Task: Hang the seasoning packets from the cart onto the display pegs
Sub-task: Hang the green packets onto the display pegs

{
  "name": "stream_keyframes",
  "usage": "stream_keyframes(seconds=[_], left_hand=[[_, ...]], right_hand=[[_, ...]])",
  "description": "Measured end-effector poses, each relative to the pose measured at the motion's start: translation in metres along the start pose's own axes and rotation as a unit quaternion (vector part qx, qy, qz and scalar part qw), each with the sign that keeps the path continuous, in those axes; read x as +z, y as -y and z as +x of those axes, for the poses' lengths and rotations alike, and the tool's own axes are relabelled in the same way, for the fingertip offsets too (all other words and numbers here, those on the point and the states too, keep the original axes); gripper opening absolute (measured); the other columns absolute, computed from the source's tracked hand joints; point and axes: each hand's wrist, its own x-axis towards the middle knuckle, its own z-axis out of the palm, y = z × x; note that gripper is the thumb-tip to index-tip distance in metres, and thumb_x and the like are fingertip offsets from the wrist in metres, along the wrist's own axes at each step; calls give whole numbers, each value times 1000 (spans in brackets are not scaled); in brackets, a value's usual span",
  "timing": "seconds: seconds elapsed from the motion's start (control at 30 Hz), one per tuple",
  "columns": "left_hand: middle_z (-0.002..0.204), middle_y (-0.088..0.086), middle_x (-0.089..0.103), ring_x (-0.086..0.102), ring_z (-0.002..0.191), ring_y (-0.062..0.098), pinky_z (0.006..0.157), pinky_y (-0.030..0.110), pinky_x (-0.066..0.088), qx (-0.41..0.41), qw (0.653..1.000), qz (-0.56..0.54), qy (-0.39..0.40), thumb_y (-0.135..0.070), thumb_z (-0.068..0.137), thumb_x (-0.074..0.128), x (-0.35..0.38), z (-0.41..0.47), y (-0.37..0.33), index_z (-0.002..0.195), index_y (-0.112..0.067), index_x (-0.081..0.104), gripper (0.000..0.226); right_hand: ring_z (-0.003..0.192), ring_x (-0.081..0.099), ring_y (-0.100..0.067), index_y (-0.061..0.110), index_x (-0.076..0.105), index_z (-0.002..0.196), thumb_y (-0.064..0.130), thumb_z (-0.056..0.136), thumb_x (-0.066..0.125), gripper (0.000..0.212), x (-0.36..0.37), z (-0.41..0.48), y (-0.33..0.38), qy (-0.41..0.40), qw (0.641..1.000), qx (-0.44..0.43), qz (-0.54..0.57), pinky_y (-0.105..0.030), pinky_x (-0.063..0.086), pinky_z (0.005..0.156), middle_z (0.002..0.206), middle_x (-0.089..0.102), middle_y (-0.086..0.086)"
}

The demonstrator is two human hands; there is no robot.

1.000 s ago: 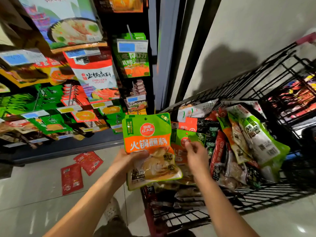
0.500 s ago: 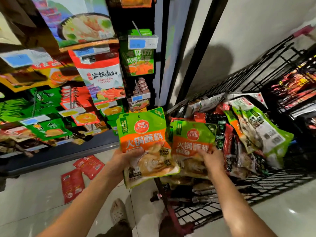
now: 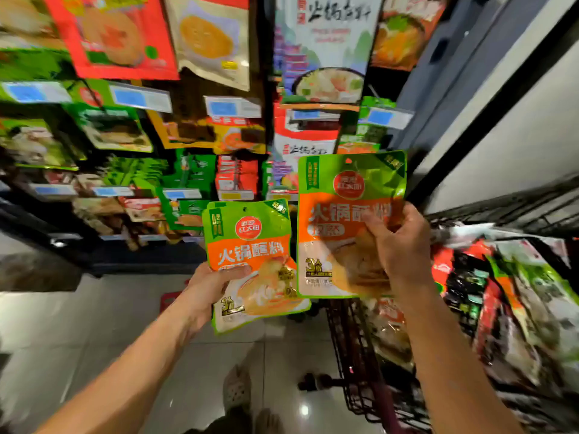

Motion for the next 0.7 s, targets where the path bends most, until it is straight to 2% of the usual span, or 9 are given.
stream_keyframes(seconds=[0.07, 0.13, 0.2, 0.27, 0.33, 0.47, 0.53, 0.6, 0.7], left_hand=[[109, 18, 76, 74, 98, 37, 89, 52, 59, -8, 998, -16, -58, -7, 70, 87, -36, -19, 4, 114, -5, 73, 46], [104, 17, 77, 76, 90, 35, 74, 43, 62, -15, 994, -30, -102, -6, 77, 81, -75, -32, 13, 112, -6, 73, 36], [102, 19, 77, 76, 83, 33, 67, 38, 61, -31, 990, -41, -129, -7, 80, 78, -110, -41, 26, 110, -5, 73, 31], [95, 19, 77, 75, 73, 30, 63, 36, 59, -45, 985, -55, -155, -3, 84, 73, -144, -45, 43, 102, -5, 75, 18], [89, 18, 77, 74, 67, 27, 65, 35, 59, -62, 977, -65, -193, 0, 86, 69, -178, -43, 64, 96, -4, 75, 12], [91, 17, 78, 75, 71, 26, 68, 37, 61, -85, 961, -138, -223, -15, 86, 69, -234, -29, 100, 96, -9, 76, 14], [90, 13, 78, 76, 74, 24, 63, 35, 62, -98, 944, -227, -219, -35, 100, 54, -256, -13, 110, 91, -12, 80, 36], [105, 14, 77, 77, 90, 26, 70, 37, 63, -104, 934, -279, -196, -56, 103, 39, -283, 7, 123, 102, -16, 81, 59], [121, 13, 73, 72, 108, 29, 92, 47, 58, -106, 943, -260, -179, -65, 83, 66, -322, 32, 141, 124, -18, 72, 62]], right_hand=[[71, 69, -9, 20, 65, 90, 15, 88, 81, 16, 55, -12, 5, 83, 995, 19, 51, -33, 57, 69, 82, 73, 6], [61, 61, 2, 7, 67, 97, 13, 88, 80, 17, 111, -32, 1, 185, 981, 36, 42, -26, 50, 66, 79, 69, 0], [71, 66, -5, 0, 69, 106, 30, 83, 81, 39, 164, -58, -9, 263, 965, 25, 7, -17, 51, 75, 89, 72, -12], [89, 70, -17, 14, 71, 103, 34, 82, 80, 30, 214, -87, -27, 306, 950, 53, 1, -38, 57, 88, 99, 75, -6], [92, 69, -23, 20, 66, 95, 19, 89, 78, 13, 262, -112, -49, 336, 940, 48, -11, -49, 57, 89, 98, 74, -6], [104, 69, -32, 12, 62, 107, 25, 93, 73, 22, 348, -149, -88, 371, 925, 66, -48, -55, 52, 94, 107, 73, -12], [106, 67, -35, 9, 60, 109, 18, 96, 71, 19, 388, -164, -105, 378, 921, 57, -78, -54, 51, 93, 107, 72, -15], [105, 67, -35, 8, 59, 110, 18, 97, 70, 21, 428, -181, -119, 392, 912, 52, -103, -50, 51, 90, 107, 71, -15], [110, 66, -35, 6, 57, 124, 27, 97, 68, 37, 481, -200, -140, 386, 909, 25, -155, -48, 50, 91, 114, 71, -15]])
